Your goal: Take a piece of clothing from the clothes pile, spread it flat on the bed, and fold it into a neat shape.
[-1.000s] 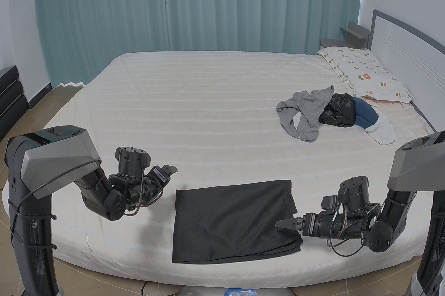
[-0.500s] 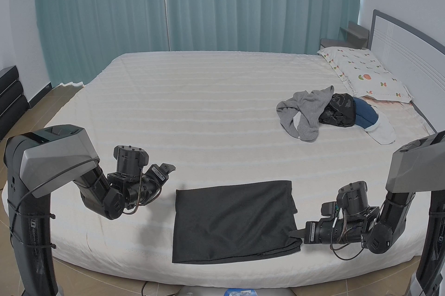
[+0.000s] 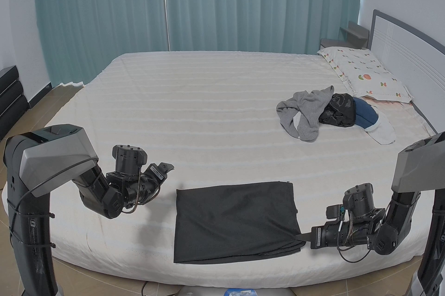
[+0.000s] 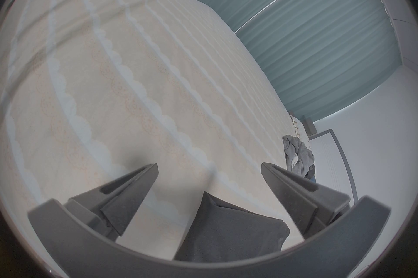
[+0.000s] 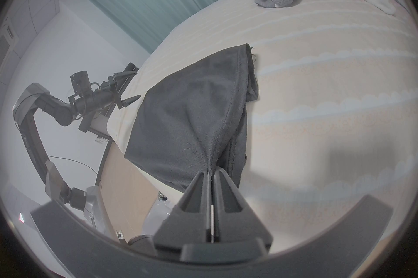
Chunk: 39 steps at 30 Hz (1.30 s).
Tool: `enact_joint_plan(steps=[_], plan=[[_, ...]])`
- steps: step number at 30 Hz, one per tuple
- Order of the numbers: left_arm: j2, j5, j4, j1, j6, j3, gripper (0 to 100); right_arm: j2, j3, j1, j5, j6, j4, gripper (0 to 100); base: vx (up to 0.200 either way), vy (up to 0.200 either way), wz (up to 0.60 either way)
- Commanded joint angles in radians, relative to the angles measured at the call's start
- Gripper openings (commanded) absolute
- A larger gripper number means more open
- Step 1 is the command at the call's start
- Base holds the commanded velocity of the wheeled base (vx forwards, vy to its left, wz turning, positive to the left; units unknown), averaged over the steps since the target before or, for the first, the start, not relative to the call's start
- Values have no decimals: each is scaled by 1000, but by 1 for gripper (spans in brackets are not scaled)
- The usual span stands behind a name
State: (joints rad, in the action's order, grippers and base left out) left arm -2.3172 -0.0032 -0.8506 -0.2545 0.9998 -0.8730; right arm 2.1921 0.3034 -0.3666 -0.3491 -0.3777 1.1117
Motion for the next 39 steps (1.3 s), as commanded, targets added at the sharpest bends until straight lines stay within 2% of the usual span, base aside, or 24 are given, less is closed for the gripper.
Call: enact_joint_plan(steps=[1,3,4,14,17,19,21,22,25,27,30,39], plan=[[-2,0,-1,0,2,0,100,-3,5,15,-1,36,-53,0,0,0,0],[-2,0,-1,0,0,0,100,-3,6,23,-1,43,-69,0,0,0,0],[-2,0,-1,0,0,0,100,-3,6,28,-1,46,-72,100,0,0,0],[-4,-1,1,0,0,-4,100,8,82,60,-2,51,-66,100,0,0,0],[-5,-1,1,0,0,-6,100,47,184,74,-4,-9,-70,100,0,0,0],[-10,-1,1,-3,0,-6,100,104,289,66,9,-116,-64,100,0,0,0],[-10,-1,1,-3,0,-6,100,104,289,66,9,-116,-64,100,0,0,0],[-13,-3,1,-3,0,-6,100,152,405,72,36,-236,-73,100,0,0,0],[-17,-3,1,-3,0,-8,100,193,485,75,39,-325,-72,100,0,0,0],[-21,-1,-1,-3,0,-8,100,212,520,80,41,-351,-72,100,0,0,0],[-22,-1,-1,-6,0,-8,100,238,586,83,42,-365,-79,100,0,0,0],[-24,-3,-1,-6,0,-8,100,250,606,90,41,-365,-96,100,0,0,0]])
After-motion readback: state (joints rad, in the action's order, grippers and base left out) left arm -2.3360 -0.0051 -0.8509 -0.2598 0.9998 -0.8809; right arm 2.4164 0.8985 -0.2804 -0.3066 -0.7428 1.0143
